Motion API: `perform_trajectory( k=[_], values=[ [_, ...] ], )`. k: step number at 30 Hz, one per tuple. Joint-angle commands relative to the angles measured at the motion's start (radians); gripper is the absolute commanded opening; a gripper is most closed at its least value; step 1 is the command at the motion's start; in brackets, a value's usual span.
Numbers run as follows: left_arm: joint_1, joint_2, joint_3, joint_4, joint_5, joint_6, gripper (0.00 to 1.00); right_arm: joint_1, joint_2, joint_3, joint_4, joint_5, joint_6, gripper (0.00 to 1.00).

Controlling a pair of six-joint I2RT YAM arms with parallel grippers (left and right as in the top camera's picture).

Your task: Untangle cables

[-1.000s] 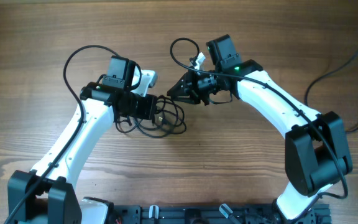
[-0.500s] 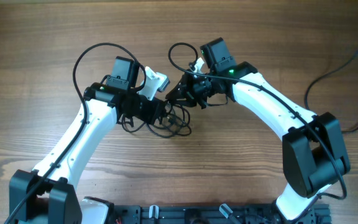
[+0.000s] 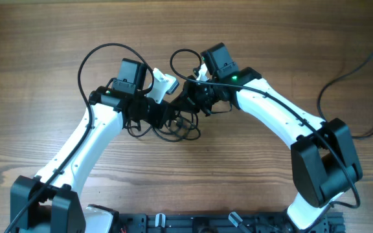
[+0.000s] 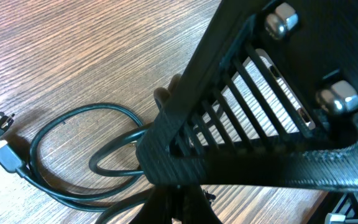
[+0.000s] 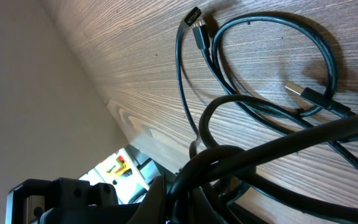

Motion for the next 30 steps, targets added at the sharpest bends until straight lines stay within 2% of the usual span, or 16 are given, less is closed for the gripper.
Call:
perform_trajectory(
  k=[1,3,6,7,10,11,14,19,26,30],
  values=[
    [-0.018,0.005,-0.003,-0.027,-0.003,0.029,0.04,-0.012,-0.005,0.002,0.014,0.024,-0.037,0.04],
    [-0.018,0.005,-0.005,-0.04,-0.07,-0.002,0.04,-0.026,-0.005,0.002,0.014,0.004,-0.105,0.04],
    [-0.018,0.005,-0.011,-0.04,-0.078,-0.012,0.07,-0.032,-0.005,0.002,0.016,-0.03,-0.192,0.04],
    [-0.018,0.005,-0.011,-0.041,-0.077,-0.012,0.14,-0.032,-0.005,0.002,0.016,-0.034,-0.212,0.04],
    [-0.018,0.005,-0.011,-0.042,-0.077,-0.012,0.52,-0.032,-0.005,0.002,0.017,-0.049,-0.271,0.04],
    [-0.018,0.005,-0.011,-0.043,-0.077,-0.012,0.54,-0.032,-0.005,0.002,0.018,-0.049,-0.285,0.04],
    [-0.015,0.005,-0.011,-0.043,-0.058,-0.011,0.5,-0.032,-0.005,0.002,0.02,-0.06,-0.329,0.04],
    [0.055,0.005,-0.011,-0.043,0.119,0.029,0.48,-0.037,-0.005,0.002,0.042,-0.162,-0.469,0.04],
    [0.28,0.005,-0.011,-0.043,0.441,0.057,0.45,-0.057,-0.005,0.002,0.053,-0.236,-0.475,0.04],
    [0.328,0.005,-0.011,-0.049,0.534,0.057,0.42,-0.057,-0.005,0.002,0.061,-0.255,-0.471,0.04]
  ],
)
